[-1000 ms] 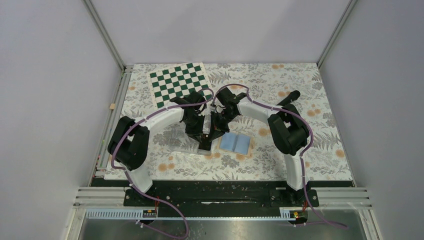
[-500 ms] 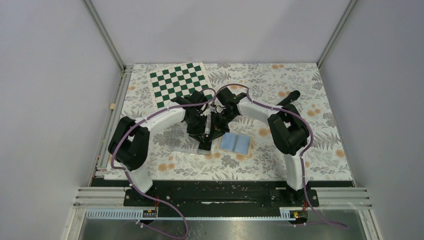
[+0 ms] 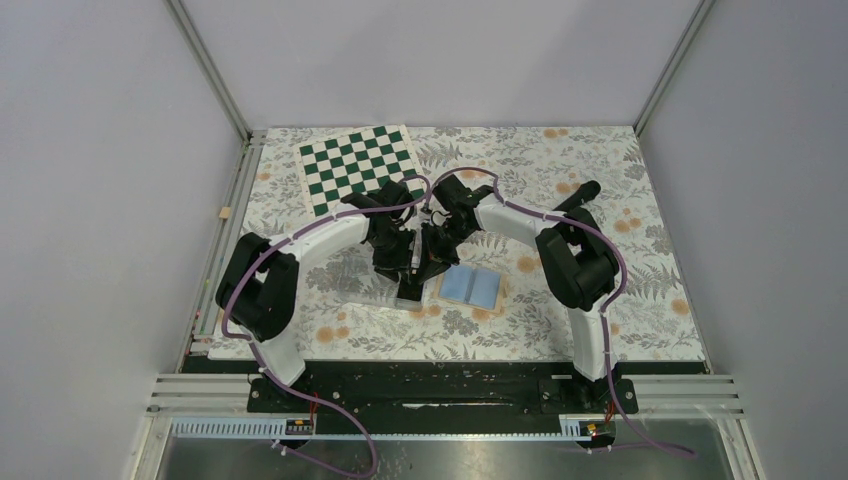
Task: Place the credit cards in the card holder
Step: Pick up the credit card from the storage box.
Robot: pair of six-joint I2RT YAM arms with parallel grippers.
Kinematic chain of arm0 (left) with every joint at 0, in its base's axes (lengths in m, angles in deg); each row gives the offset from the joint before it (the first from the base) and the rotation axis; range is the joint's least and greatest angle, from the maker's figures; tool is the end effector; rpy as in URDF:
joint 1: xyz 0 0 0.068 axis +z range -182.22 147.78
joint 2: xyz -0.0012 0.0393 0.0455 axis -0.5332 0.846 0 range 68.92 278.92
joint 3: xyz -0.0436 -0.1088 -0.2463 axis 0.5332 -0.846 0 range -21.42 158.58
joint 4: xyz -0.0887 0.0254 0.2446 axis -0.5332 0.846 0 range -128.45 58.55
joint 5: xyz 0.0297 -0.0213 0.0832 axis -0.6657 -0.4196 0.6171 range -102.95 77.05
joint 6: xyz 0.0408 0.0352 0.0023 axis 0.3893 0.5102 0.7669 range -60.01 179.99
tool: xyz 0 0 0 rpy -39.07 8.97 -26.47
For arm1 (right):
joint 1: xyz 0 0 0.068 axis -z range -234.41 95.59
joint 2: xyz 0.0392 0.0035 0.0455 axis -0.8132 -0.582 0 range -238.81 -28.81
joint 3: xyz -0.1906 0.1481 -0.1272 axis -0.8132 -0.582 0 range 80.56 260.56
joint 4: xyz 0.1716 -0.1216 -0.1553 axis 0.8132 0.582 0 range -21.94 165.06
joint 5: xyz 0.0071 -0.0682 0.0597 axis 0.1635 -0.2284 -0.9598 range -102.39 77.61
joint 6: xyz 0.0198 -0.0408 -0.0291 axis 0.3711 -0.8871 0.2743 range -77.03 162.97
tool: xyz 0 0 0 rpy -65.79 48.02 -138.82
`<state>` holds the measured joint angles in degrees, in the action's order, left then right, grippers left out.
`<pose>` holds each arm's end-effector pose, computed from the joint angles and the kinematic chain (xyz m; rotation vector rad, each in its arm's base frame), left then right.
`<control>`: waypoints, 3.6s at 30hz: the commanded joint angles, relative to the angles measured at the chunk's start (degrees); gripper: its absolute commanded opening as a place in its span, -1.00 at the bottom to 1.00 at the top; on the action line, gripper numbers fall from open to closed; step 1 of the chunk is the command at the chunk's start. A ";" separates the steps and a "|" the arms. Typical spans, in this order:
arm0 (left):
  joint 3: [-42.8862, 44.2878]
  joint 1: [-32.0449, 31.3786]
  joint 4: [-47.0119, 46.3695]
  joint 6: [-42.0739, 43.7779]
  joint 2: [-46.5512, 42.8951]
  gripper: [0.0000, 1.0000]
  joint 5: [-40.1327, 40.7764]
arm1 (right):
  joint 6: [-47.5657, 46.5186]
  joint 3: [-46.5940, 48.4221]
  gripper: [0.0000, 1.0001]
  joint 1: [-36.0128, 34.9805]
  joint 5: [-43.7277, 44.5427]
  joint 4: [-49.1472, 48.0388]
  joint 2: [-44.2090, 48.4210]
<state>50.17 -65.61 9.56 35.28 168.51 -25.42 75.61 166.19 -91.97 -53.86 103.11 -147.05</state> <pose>0.2752 -0.1905 0.2063 0.2669 2.9867 -0.4651 0.3201 0.2758 0.1715 0.3283 -2.7800 -1.1816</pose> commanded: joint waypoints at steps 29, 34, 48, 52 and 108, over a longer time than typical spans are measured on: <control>-0.98 1.27 -3.89 -2.10 -1.86 -1.00 -4.93 | -4.69 -1.42 -0.72 -0.22 3.05 6.00 2.17; -0.14 1.22 -3.95 -1.64 -2.58 -1.00 -5.84 | -4.79 -1.30 -0.84 -0.22 2.81 5.94 1.94; 2.52 -0.06 -0.56 0.50 -2.79 -1.00 -2.49 | -4.73 -1.26 -0.90 -0.23 2.34 5.99 1.49; 3.02 -1.04 0.36 1.20 -1.63 -1.00 -1.38 | -4.74 -1.40 -0.91 -0.21 2.30 5.93 1.44; 5.87 -4.58 1.49 2.35 3.39 -0.62 -1.07 | -5.02 -2.26 -0.91 -0.22 2.00 5.98 1.84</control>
<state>53.80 -68.93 13.06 37.77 170.81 -23.54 71.07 164.37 -91.84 -50.63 108.53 -145.14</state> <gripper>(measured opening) 0.192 0.055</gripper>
